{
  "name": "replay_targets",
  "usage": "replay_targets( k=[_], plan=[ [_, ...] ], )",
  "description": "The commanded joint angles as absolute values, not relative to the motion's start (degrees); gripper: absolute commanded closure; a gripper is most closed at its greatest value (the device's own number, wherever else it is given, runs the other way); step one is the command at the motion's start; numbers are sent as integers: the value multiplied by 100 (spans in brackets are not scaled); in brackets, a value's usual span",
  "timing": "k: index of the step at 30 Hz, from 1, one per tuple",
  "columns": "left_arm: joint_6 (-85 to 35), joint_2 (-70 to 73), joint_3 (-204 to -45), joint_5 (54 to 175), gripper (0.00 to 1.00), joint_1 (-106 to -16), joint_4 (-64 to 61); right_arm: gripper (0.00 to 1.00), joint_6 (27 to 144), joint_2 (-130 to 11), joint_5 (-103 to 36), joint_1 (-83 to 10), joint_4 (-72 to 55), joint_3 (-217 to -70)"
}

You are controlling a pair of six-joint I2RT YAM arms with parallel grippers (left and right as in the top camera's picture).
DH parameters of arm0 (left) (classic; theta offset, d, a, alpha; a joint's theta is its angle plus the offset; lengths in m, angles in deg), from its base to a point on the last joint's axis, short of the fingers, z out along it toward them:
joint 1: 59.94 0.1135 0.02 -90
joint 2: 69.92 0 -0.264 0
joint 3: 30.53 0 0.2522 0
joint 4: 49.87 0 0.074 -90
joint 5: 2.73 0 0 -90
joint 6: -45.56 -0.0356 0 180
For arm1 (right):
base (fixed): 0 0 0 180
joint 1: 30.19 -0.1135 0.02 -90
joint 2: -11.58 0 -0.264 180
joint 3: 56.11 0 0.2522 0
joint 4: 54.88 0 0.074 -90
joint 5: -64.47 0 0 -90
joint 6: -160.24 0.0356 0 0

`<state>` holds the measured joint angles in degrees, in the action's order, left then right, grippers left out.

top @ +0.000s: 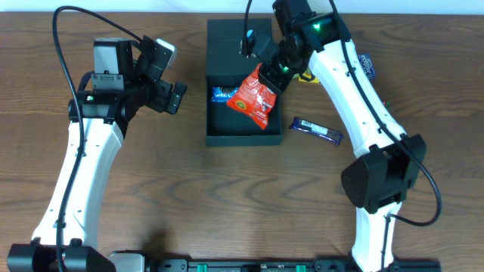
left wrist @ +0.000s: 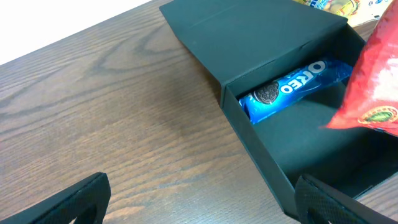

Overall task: Pack container
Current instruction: 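Carry the red snack bag into the box beside the Oreo pack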

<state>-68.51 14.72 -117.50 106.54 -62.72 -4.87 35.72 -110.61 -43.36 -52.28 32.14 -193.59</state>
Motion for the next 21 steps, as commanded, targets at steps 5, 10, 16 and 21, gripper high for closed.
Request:
replay_targets(
  k=[5, 10, 16, 21],
  plan=[
    [-6910, 1374, -11881, 10636, 5, -6251, -491, 99, 2140, -11148, -4572, -5228, 3269, -19386],
    [-6910, 1374, -11881, 10636, 5, -6251, -495, 99, 1624, -11299, -4886, -5237, 3505, -19379],
    [-6910, 1374, -11881, 10638, 4, -6251, -519, 99, 1161, -11469, -5063, -5239, 3760, -19379],
    [-6910, 1374, -11881, 10638, 5, -6251, -563, 99, 1115, -11509, -5059, -5239, 3806, -19379]
  ],
)
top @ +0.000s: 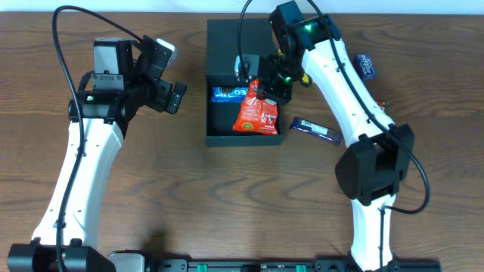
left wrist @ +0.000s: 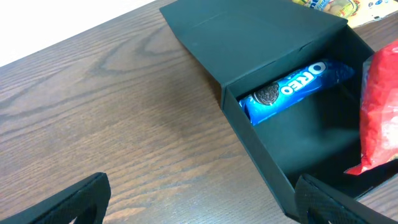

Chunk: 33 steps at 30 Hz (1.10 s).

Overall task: Pack container
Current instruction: 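Carry the red snack bag into the box beside the Oreo pack, then release the red bag and push it down with the right gripper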

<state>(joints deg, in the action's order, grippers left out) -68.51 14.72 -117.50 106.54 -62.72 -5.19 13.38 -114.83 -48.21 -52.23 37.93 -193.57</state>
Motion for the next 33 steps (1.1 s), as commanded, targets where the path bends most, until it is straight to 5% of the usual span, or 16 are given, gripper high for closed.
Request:
replay_targets(
  k=[1, 2, 12, 13, 14, 16, 17, 18, 33],
  plan=[
    [-6908, 1374, -11881, 10638, 5, -6251, -567, 76, 1200, -11509, -5057, -5239, 3778, -19379],
    [-6908, 1374, -11881, 10638, 5, -6251, -567, 5, 1463, -11509, -5018, -5239, 3664, -19379],
    [-6902, 1374, -11881, 10638, 5, -6253, -570, 1, 2295, -11507, -4941, -5239, 3408, -19416],
    [-6880, 1374, -11881, 10638, 5, -6251, -574, 2, 2365, -11507, -4952, -5239, 3411, -19416],
    [-6864, 1374, -11881, 10638, 5, -6251, -576, 14, 2446, -11507, -4954, -5241, 3413, -19414],
    [-6864, 1374, -11881, 10638, 5, -6253, -578, 72, 2481, -11509, -4956, -5243, 3408, -19377],
    [-6864, 1374, -11881, 10638, 5, -6253, -578, 91, 2481, -11509, -4954, -5258, 3406, -19338],
    [-6864, 1374, -11881, 10638, 5, -6253, -585, 99, 2479, -11509, -4952, -5269, 3406, -19296],
    [-6801, 1374, -11881, 10809, 5, -6251, -657, 99, 4278, -11511, -4486, -5285, 1767, -17864]
  ],
)
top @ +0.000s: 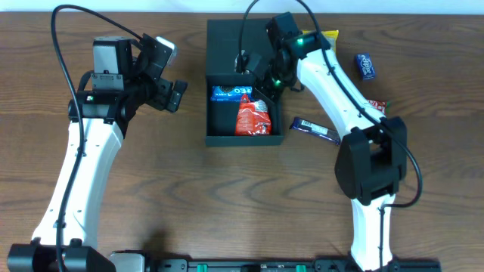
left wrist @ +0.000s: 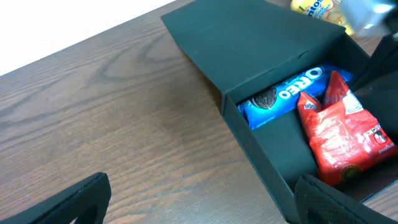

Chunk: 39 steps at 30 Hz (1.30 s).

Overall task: Pack container
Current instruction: 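Release the red bag and push it down with the right gripper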

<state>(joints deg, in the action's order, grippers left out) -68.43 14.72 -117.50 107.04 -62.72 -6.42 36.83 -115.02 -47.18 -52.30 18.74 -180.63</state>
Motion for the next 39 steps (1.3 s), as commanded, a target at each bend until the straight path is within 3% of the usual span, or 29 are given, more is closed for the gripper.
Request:
replay_targets(
  k=[1, 18, 27, 39],
  plan=[
    [-6801, 1374, -11881, 10809, 5, -6251, -659, 99, 4319, -11511, -4484, -5285, 1653, -17751],
    [-6803, 1374, -11881, 10809, 5, -6251, -657, 99, 5264, -11511, -3748, -5385, 261, -16542],
    [-6801, 1374, -11881, 10811, 5, -6251, -655, 99, 5353, -11509, -2959, -5390, 801, -16544],
    [-6801, 1374, -11881, 10809, 5, -6251, -637, 99, 5650, -11279, -3350, -5481, 1148, -17388]
  ],
)
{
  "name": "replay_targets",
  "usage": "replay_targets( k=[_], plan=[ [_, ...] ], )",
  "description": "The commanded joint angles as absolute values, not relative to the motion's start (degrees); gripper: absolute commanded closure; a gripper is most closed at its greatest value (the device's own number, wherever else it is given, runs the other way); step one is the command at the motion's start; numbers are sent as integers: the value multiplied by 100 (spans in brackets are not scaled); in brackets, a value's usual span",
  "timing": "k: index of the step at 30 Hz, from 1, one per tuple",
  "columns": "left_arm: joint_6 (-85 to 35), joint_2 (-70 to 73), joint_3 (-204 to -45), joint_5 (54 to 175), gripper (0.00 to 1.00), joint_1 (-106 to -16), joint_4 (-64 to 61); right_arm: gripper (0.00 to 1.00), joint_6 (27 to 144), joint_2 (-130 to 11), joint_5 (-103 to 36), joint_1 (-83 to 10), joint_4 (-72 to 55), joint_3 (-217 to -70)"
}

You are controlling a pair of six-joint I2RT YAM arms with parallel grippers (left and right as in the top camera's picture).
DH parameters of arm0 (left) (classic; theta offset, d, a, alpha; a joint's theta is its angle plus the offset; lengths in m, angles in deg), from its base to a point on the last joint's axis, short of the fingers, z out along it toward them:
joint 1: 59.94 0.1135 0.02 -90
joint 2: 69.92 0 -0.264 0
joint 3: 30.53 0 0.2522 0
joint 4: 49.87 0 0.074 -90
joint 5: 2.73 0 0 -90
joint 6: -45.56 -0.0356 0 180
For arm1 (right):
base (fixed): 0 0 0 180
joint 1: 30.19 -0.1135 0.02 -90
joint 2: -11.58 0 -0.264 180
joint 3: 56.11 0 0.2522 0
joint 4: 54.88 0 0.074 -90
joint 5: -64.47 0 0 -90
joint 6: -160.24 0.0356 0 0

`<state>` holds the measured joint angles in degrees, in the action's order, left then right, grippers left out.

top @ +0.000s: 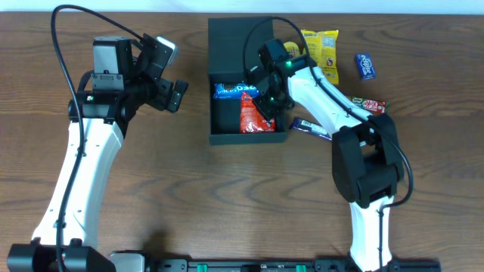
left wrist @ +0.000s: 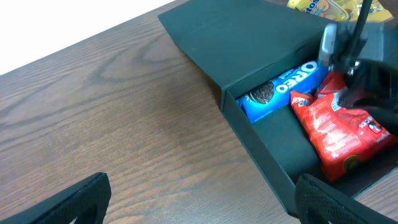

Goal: Pack container

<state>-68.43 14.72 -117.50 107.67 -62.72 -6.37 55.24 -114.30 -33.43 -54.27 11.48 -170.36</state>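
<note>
The black box (top: 219,113) stands open at mid-table, its lid (top: 234,41) folded back. Inside lie a blue Oreo pack (top: 226,91) along the far wall and a red snack bag (top: 253,115) on the right; both also show in the left wrist view, the Oreo pack (left wrist: 283,90) and the red bag (left wrist: 339,134). My right gripper (top: 266,98) is down in the box against the bag's upper end; its jaws are hidden among dark parts. My left gripper (left wrist: 202,199) stays open over bare table left of the box, holding nothing.
Right of the box lie a yellow snack bag (top: 319,47), a small blue candy (top: 365,66), a red-and-white candy (top: 372,104) and a dark purple bar (top: 311,128) close to the box's right wall. Wood table (top: 189,196) stretches in front.
My right gripper was at the box's far right corner, apart from the red bag; now it is lower, pressing on the bag's top. The bag lies a little further left. Left arm unmoved.
My right gripper first held the red bag above the box's right side. Then it had the bag hanging lower, inside the box. Later the bag lay in the box beside the Oreo pack, the gripper off it. Now the gripper rests on the bag.
</note>
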Motion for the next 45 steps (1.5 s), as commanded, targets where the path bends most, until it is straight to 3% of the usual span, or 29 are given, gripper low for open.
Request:
replay_targets(
  k=[1, 10, 11, 12, 15, 16, 17, 31, 45],
  plan=[
    [-6799, 1374, -11881, 10809, 5, -6251, -629, 99, 5648, -11220, -3350, -5481, 1144, -17480],
    [-6722, 1535, -11848, 11148, 5, -6253, -314, 99, 6293, -10787, -3350, -5003, 1120, -17722],
    [-6622, 1614, -11848, 11257, 0, -6253, -316, 99, 6481, -10787, -3359, -4863, 1127, -17714],
    [-6572, 1682, -11848, 11320, 11, -6253, -316, 99, 6597, -10790, -3422, -4738, 1120, -17681],
    [-6283, 2003, -11848, 11370, 76, -6253, -320, 99, 6704, -10790, -3863, -4382, 1116, -17589],
    [-6158, 2139, -11848, 11370, 90, -6253, -320, 99, 6706, -10792, -3964, -4279, 1122, -17548],
    [-6056, 2261, -11848, 11373, 94, -6253, -323, 99, 6737, -10792, -3973, -4211, 1142, -17508],
    [-4259, 3664, -11848, 11596, 94, -6259, -602, 98, 6763, -10809, -4784, -4264, 862, -16092],
    [-4095, 3719, -11848, 11845, 94, -6259, -554, 99, 6710, -10809, -4928, -4631, 445, -15878]
  ],
)
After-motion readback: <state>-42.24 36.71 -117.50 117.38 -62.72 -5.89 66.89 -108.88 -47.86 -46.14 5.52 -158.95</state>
